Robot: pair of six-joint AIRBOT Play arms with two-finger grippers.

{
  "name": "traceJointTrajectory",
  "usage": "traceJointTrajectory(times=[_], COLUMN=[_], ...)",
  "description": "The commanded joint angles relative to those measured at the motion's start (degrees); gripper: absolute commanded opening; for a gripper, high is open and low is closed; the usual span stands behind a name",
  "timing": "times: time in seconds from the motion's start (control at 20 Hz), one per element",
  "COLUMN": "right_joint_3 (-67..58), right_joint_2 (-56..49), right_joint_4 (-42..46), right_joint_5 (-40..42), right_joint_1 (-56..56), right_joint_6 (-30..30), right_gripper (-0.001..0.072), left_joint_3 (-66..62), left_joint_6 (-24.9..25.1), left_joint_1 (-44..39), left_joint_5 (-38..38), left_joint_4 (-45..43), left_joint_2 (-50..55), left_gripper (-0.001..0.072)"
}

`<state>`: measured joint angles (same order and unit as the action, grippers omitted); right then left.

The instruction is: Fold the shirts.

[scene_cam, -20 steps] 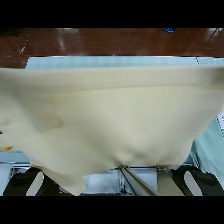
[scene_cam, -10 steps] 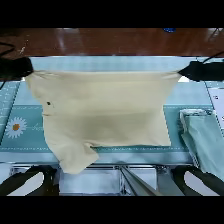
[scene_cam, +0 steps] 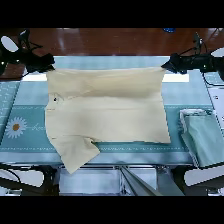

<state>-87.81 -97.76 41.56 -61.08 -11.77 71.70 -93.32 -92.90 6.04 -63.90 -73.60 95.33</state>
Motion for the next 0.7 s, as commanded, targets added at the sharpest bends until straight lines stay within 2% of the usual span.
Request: traceJointTrajectory(times=[0.0, 0.1, 0.3, 0.45, 0.65], right_joint_3=[-3.54, -3.52, -2.32, 2.75, 8.22], right_joint_2=[-3.32, -3.32, -3.32, -3.32, -3.32], right_joint_4=[-0.68, 1.29, 14.99, 18.29, 20.2], right_joint_5=[-9.22, -16.74, -27.71, -28.94, -26.36], right_joint_1=[-2.1, -3.52, -4.02, -3.23, -1.99], right_joint_6=[1.31, 1.66, 5.27, 5.4, 5.38], right_gripper=[0.0026, 0.0026, 0.0026, 0.0026, 0.0026], left_joint_3=[-2.14, -0.52, 7.74, 14.82, 16.24], left_joint_6=[1.79, 6.67, 9.94, 10.21, 10.38], left_joint_1=[1.7, 1.88, 2.05, 2.51, 2.51], left_joint_5=[-11.56, -17.92, -23.98, -23.89, -23.12], left_joint_4=[2.27, 2.34, 2.27, 2.29, 2.29], left_joint_2=[2.19, 2.14, 2.12, 2.16, 2.16], left_gripper=[0.0018, 0.0018, 0.0018, 0.0018, 0.0018])
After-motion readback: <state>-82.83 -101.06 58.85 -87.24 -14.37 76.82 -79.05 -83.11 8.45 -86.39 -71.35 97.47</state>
